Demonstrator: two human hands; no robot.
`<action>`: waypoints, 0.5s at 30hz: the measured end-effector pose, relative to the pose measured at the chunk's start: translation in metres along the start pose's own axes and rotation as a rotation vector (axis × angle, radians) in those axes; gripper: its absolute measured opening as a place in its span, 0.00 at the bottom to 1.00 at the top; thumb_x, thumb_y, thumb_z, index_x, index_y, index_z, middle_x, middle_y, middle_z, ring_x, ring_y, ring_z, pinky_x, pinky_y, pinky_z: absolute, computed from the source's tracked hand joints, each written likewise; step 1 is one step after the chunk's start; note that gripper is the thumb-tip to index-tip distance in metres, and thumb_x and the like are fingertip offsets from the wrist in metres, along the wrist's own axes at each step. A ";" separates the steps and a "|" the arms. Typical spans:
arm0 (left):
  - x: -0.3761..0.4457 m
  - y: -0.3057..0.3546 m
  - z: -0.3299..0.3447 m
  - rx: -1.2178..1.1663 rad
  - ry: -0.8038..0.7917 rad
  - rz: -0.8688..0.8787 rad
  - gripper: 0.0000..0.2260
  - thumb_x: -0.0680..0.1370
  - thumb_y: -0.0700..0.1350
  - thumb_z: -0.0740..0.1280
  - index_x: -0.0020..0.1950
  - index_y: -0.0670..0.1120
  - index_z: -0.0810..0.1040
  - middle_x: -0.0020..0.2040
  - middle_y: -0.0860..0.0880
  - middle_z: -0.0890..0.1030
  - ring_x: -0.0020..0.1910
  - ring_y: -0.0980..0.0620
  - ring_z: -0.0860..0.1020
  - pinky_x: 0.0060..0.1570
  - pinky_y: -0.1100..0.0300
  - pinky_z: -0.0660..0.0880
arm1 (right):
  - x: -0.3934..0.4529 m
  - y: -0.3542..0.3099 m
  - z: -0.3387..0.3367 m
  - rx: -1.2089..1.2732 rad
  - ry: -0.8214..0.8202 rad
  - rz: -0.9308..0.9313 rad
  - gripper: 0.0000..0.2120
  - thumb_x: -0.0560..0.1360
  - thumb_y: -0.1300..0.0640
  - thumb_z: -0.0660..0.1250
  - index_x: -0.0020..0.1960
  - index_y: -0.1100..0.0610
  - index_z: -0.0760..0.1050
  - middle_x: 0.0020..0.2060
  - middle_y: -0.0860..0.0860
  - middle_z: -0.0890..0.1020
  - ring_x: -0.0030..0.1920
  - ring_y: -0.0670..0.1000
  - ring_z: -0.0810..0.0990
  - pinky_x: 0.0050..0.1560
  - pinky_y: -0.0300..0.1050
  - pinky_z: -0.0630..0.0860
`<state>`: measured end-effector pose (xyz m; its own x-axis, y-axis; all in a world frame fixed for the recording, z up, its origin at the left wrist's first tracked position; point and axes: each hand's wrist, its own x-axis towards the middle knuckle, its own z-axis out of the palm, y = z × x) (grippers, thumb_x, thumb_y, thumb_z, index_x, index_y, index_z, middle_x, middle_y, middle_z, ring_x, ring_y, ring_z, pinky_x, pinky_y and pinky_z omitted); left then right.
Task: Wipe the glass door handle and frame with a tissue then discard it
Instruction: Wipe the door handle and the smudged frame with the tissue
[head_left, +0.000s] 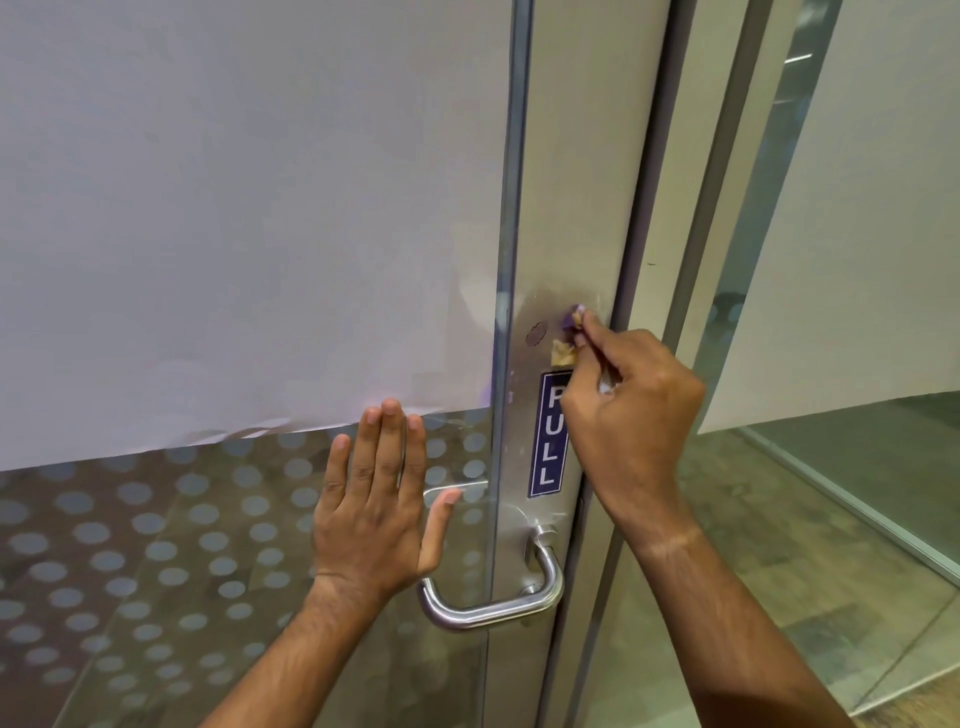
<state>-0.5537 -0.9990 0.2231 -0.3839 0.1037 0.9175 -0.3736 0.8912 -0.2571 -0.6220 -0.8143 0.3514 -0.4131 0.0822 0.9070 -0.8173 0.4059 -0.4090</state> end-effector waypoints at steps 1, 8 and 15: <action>0.000 0.000 0.000 0.000 0.002 -0.001 0.37 0.81 0.60 0.55 0.80 0.38 0.49 0.81 0.39 0.45 0.81 0.42 0.46 0.79 0.47 0.43 | 0.004 -0.002 0.002 0.009 0.001 -0.012 0.10 0.75 0.67 0.69 0.55 0.62 0.83 0.38 0.54 0.84 0.36 0.49 0.81 0.38 0.40 0.79; 0.000 0.000 0.001 -0.004 -0.009 0.001 0.37 0.80 0.60 0.55 0.80 0.38 0.47 0.81 0.40 0.43 0.81 0.43 0.44 0.79 0.47 0.42 | -0.011 -0.007 0.011 -0.118 -0.099 -0.200 0.13 0.72 0.69 0.70 0.54 0.61 0.83 0.36 0.53 0.80 0.36 0.51 0.75 0.36 0.43 0.73; 0.001 0.000 -0.004 -0.027 -0.011 -0.004 0.37 0.80 0.60 0.56 0.80 0.38 0.48 0.81 0.40 0.43 0.81 0.43 0.44 0.79 0.47 0.42 | -0.019 0.003 0.001 -0.109 -0.152 -0.127 0.15 0.69 0.71 0.71 0.52 0.59 0.84 0.36 0.53 0.82 0.38 0.52 0.76 0.38 0.47 0.75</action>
<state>-0.5510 -0.9974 0.2253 -0.3922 0.0953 0.9149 -0.3522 0.9033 -0.2451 -0.6171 -0.8150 0.3326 -0.3718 -0.1104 0.9217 -0.8220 0.5005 -0.2717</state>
